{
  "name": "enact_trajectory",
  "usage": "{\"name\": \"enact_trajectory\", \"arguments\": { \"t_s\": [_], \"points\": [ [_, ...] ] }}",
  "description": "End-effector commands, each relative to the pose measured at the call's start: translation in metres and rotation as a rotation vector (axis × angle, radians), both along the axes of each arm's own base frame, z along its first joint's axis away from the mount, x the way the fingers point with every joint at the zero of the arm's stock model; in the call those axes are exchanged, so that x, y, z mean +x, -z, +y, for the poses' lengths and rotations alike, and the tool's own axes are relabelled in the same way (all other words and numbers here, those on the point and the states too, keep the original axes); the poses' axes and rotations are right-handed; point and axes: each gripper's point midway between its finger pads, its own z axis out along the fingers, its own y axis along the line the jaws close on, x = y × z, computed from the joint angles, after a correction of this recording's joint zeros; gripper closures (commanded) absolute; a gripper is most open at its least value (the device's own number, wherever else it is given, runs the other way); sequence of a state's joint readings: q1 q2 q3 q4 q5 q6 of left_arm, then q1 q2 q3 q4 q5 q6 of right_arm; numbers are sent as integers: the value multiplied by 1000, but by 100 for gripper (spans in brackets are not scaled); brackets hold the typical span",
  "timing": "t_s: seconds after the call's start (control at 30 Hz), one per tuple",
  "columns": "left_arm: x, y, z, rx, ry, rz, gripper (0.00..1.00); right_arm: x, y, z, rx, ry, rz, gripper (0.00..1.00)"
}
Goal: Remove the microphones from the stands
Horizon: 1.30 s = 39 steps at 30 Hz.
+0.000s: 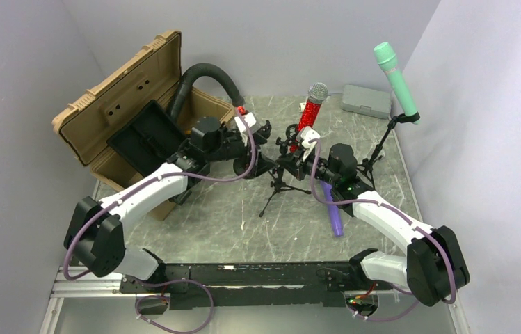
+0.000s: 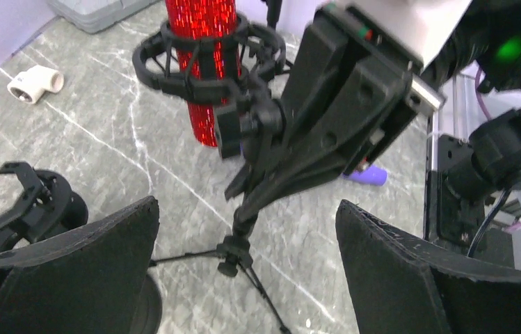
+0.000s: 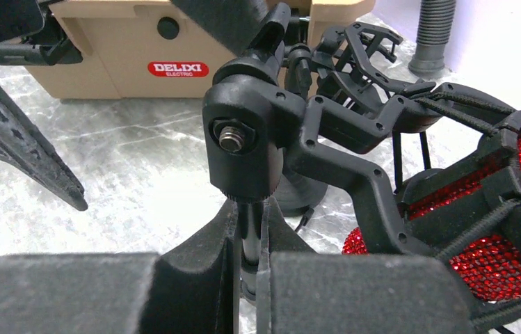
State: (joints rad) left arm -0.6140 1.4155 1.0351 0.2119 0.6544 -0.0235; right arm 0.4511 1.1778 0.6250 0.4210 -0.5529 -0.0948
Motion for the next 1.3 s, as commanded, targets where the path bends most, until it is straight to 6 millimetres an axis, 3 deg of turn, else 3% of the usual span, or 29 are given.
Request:
{"name": "enact_trajectory", "arguments": {
  "t_s": [0.0,0.2,0.37,0.8,1.1,1.27],
  "points": [
    [12,-42,-12,-68,-87,21,1,-22,0,12,14,-118,-9,99],
    [25,-52,-19,-62,-153,56,1,-23,4,13,10,-128,-4,92],
    [37,-49,-25,-26,-208,71,1,-23,3,13,12,-125,-3,88],
    [29,-37,-38,11,-198,92,9,-22,3,11,8,-118,-10,79],
    [28,-34,-46,16,-161,108,30,-21,3,9,9,-114,-16,77],
    [24,-33,-45,16,-147,104,51,-20,0,6,5,-110,-22,74]
  ]
}}
